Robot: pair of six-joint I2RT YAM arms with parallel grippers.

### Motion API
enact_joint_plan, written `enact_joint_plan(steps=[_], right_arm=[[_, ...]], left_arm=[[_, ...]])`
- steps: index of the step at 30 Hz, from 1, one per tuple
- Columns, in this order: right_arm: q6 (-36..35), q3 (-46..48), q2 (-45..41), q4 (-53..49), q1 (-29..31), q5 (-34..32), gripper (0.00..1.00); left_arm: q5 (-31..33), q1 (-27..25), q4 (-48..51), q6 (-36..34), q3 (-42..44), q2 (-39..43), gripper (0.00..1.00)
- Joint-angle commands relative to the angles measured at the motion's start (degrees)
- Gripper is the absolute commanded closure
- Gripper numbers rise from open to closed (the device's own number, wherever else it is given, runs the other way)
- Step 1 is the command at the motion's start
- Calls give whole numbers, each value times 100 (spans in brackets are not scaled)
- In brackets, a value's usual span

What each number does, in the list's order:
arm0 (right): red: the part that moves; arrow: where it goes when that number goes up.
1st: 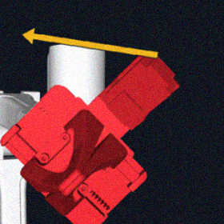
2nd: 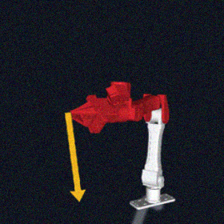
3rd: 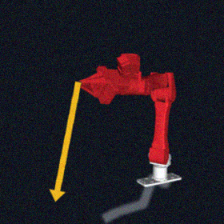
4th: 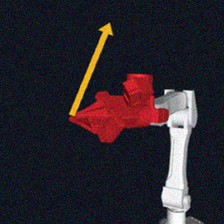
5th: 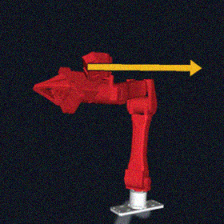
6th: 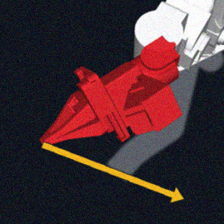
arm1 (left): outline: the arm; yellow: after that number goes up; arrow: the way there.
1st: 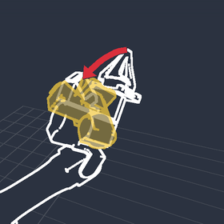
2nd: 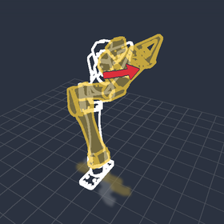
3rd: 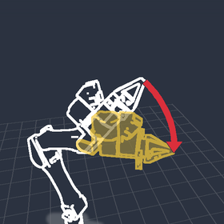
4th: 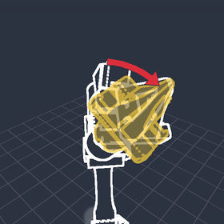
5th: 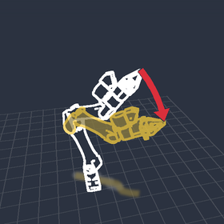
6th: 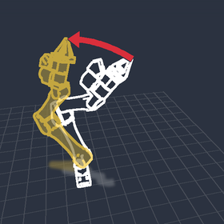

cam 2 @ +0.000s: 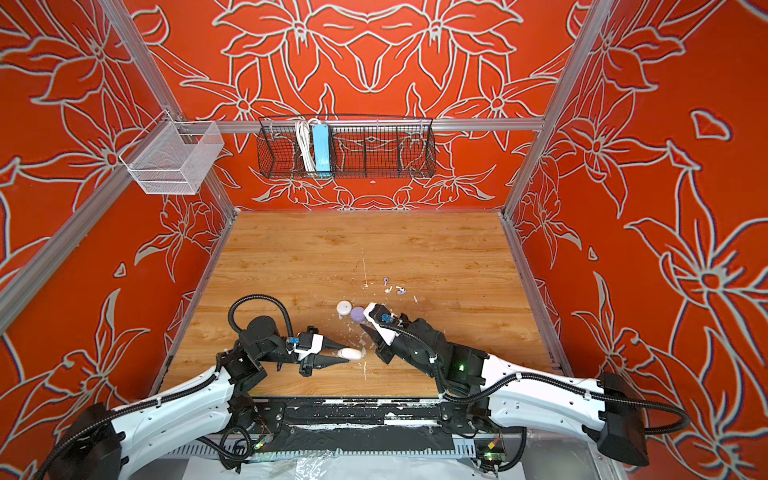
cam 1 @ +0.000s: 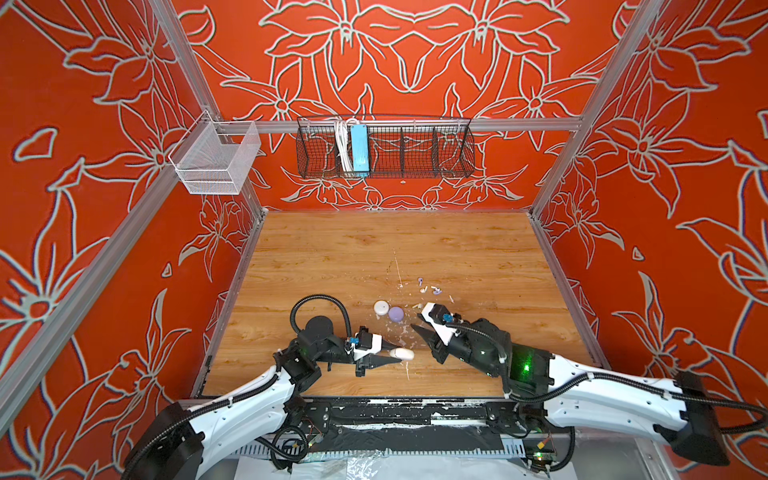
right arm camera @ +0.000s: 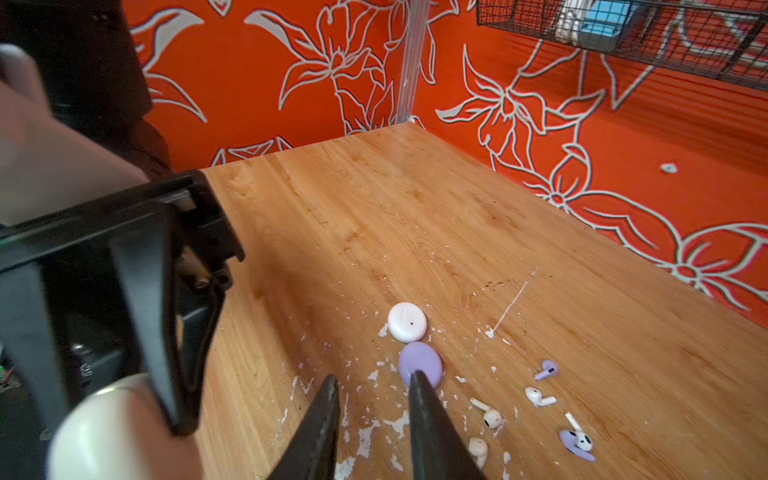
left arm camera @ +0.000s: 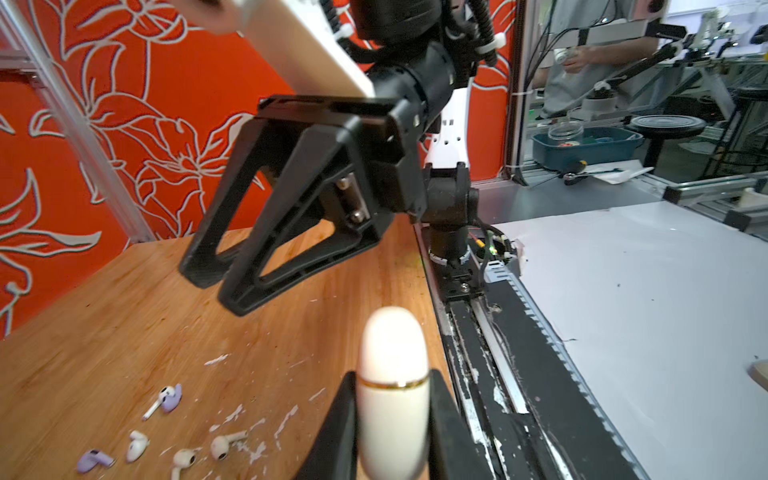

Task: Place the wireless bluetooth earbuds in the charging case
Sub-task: 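Push the case lid open with the right gripper while the left gripper holds it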

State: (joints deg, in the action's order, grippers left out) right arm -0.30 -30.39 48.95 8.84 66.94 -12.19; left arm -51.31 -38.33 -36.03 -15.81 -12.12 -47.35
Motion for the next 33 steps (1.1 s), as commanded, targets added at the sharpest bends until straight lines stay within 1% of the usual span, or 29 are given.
enact_joint_plan(steps=[1,2,4,7,10,14,20,22,23,26,30,33], right_arm=[[-295,-165,-105,-95,2,415,60],[-399,-128,-185,-135,0,625,57],[-454,4,-482,-171,2,821,49],[-387,325,-1076,-50,2,1106,44],[-282,605,-1563,9,0,1580,39],[-95,607,-1564,-124,0,1941,39],[31,333,-881,60,3,2457,43],[-1,185,-571,53,6,2613,48],[-31,89,-407,8,11,2657,52],[-50,-33,-142,-26,6,2674,59],[-17,41,-108,111,11,2522,68],[3,110,-134,205,10,2504,72]], left_arm=[[33,-17,-403,35,-1,41,100],[155,-4,-541,115,71,42,100],[388,39,-686,209,165,72,100],[497,53,-608,177,172,129,100],[359,53,-515,102,124,121,100],[-3,45,-389,4,31,110,100],[-177,27,-285,-53,-6,200,100],[-175,18,-277,-62,-8,218,100],[-170,18,-264,-60,-9,226,100],[-135,18,-214,-77,-25,236,100],[-133,10,-128,-97,-54,253,100],[-160,9,-131,-106,-53,269,100]])
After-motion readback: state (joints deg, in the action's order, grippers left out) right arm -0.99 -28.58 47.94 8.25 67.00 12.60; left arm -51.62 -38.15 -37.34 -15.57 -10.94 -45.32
